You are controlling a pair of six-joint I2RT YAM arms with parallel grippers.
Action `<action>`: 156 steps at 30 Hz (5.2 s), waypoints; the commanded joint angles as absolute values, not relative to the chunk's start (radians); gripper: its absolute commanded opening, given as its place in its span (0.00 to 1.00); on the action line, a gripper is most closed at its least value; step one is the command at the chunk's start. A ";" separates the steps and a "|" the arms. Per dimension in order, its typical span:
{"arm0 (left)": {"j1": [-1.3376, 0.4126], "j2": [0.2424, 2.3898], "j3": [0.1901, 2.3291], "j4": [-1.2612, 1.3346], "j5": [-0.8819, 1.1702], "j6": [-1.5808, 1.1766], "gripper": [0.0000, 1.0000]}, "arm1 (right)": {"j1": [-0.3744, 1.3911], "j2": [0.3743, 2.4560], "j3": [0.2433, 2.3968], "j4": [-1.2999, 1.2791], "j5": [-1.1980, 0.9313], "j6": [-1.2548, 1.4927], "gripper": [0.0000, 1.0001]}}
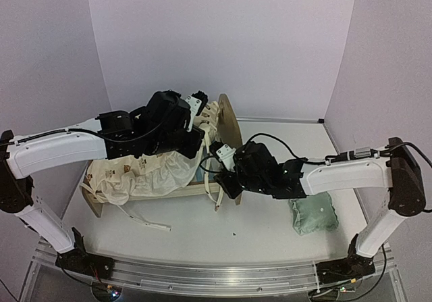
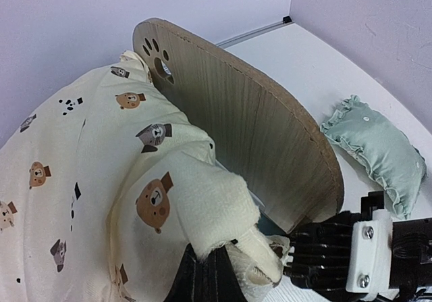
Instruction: Set up the pet bed
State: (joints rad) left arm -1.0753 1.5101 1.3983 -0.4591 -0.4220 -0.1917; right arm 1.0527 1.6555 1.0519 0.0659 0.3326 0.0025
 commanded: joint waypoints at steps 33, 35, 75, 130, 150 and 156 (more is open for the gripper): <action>-1.071 1.480 1.353 -0.354 -0.370 -0.210 0.00 | 1.049 1.645 1.417 -0.100 0.663 -0.307 0.00; -1.071 1.481 1.351 -0.354 -0.370 -0.211 0.00 | 1.050 1.650 1.409 -0.115 0.656 -0.285 0.00; -1.071 1.576 1.418 -0.361 -0.326 -0.244 0.00 | 1.051 1.458 1.211 -0.425 0.548 0.233 0.72; -0.966 1.726 1.534 -0.521 -0.251 -0.330 0.00 | 1.070 1.247 0.539 0.229 0.339 0.276 0.40; -0.969 1.688 1.492 -0.534 -0.244 -0.323 0.00 | 1.145 1.731 0.616 0.749 0.531 0.216 0.39; -0.969 1.673 1.466 -0.530 -0.240 -0.322 0.00 | 1.144 1.798 0.670 0.713 0.509 0.254 0.47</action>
State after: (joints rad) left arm -0.9699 1.7244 1.4826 -0.5060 -0.2367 -0.3370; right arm 1.1416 1.7654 0.6310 0.6981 0.4992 0.2150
